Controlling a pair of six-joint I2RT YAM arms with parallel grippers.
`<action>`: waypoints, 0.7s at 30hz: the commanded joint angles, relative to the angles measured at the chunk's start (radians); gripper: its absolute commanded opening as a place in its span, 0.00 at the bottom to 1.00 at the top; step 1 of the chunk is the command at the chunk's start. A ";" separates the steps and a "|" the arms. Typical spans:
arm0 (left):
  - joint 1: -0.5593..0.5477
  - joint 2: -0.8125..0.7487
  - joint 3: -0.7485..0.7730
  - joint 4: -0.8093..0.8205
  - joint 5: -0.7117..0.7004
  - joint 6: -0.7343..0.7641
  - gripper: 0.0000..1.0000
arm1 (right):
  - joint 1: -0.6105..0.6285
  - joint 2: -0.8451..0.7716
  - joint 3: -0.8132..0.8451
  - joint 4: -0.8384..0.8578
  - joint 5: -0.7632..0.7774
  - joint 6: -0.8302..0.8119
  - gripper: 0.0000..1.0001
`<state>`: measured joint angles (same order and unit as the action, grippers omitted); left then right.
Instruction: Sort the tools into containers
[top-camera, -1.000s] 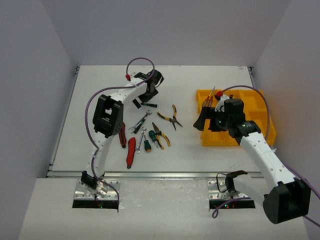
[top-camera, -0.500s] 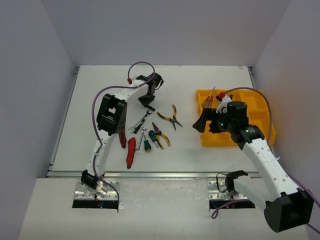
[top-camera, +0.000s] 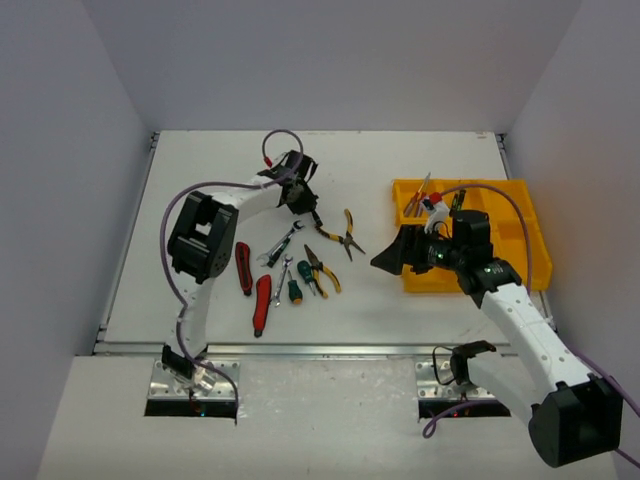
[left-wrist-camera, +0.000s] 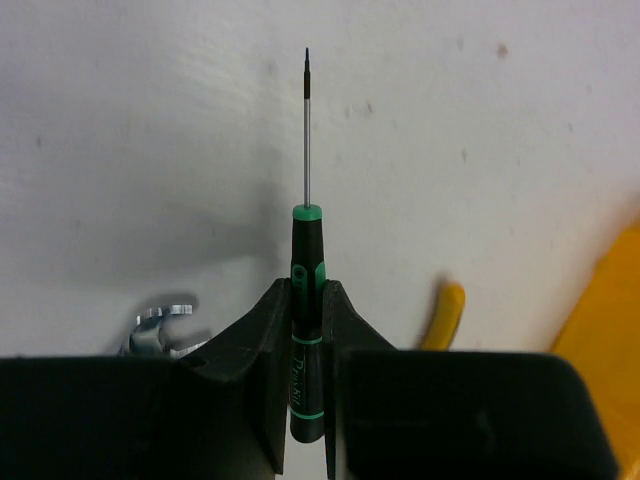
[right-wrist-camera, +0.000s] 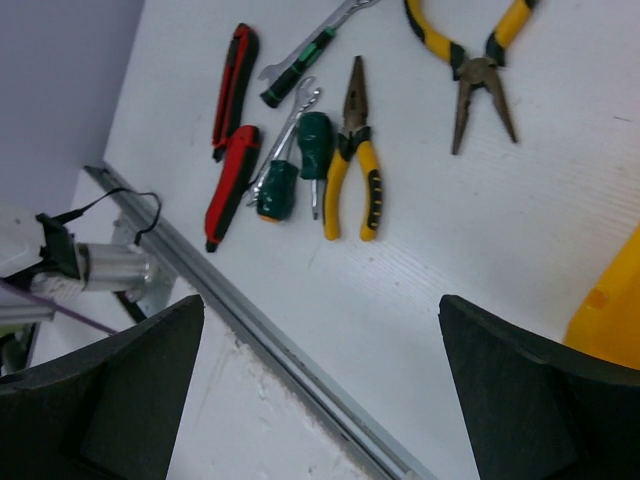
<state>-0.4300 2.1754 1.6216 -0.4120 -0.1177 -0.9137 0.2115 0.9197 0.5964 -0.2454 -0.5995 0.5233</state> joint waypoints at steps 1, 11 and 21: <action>-0.071 -0.298 -0.171 0.403 0.156 0.121 0.00 | 0.000 0.047 -0.003 0.228 -0.189 0.107 0.99; -0.207 -0.635 -0.632 0.849 0.470 0.058 0.00 | 0.040 0.218 0.064 0.430 -0.172 0.240 0.89; -0.246 -0.710 -0.779 0.977 0.545 0.015 0.00 | 0.114 0.281 0.048 0.574 -0.192 0.328 0.52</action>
<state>-0.6638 1.5200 0.8540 0.4167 0.3699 -0.8681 0.2915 1.1674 0.6201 0.2166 -0.7649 0.8071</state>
